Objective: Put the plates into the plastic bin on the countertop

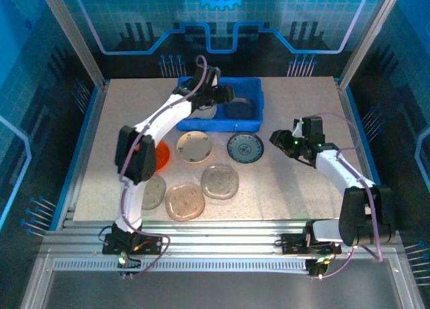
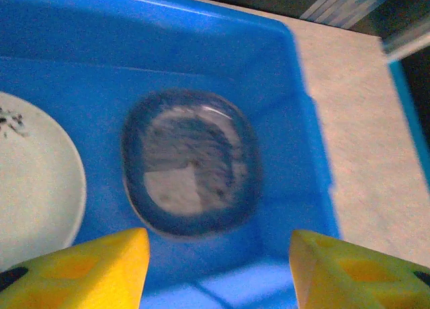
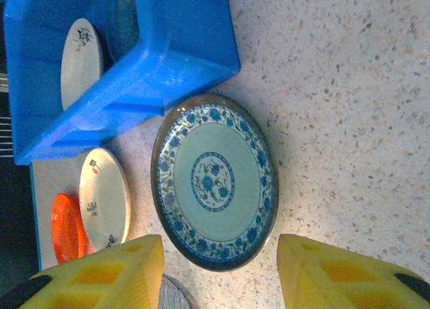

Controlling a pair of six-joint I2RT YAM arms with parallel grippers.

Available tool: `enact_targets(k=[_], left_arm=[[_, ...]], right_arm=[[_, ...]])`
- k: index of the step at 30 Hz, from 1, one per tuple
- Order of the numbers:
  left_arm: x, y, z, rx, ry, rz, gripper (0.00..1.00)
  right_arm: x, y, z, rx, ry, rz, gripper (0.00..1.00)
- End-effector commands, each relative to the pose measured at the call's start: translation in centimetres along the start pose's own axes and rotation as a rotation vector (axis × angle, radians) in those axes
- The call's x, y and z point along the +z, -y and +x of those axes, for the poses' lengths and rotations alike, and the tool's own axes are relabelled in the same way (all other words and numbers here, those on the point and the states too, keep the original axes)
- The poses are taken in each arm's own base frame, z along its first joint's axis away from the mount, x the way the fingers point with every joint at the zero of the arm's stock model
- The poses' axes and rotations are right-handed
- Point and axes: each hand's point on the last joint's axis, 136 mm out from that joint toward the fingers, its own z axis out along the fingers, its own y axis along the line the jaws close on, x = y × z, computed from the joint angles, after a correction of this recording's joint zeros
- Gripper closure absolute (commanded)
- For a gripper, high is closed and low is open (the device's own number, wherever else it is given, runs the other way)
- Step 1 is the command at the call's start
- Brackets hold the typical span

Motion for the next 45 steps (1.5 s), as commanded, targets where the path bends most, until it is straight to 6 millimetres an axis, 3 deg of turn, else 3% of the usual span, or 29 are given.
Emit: enact_targets(k=[1,5,9,14,17,25,35,45], left_arm=[[-3.1,3.9,2.2,-0.002,-0.003,0.173,0.42],[-6.1,6.1,7.8,0.068,-0.099,0.24,0.41],[-8.4,6.1,12.2,0.09,-0.176,0.251,0.41],[-10.0,5.6,15.2,0.066,-0.187,0.29,0.38],[-9.9,5.1,16.3,0.039,-0.193,0.315,0.36],[-9.2,4.7,17.2,0.027,-0.194,0.332,0.35],[-8.4,3.8,18.0,0.029,-0.208,0.308,0.35],[-8.3,3.5,18.0,0.039,-0.211,0.282,0.35]], right_arm=[[0.5,0.2,0.7,-0.025,0.007,-0.002,0.51],[1.7,1.1,1.8,-0.011,-0.018,0.003,0.51],[3.0,1.7,2.7,0.002,-0.05,0.002,0.52],[4.5,2.1,3.2,0.016,-0.078,0.001,0.55],[5.4,1.9,3.2,0.014,-0.092,-0.003,0.57],[7.8,2.7,3.9,0.037,-0.134,0.022,0.59],[10.4,3.8,4.8,0.082,-0.157,0.01,0.69],[10.3,3.6,4.8,0.071,-0.162,0.074,0.72]])
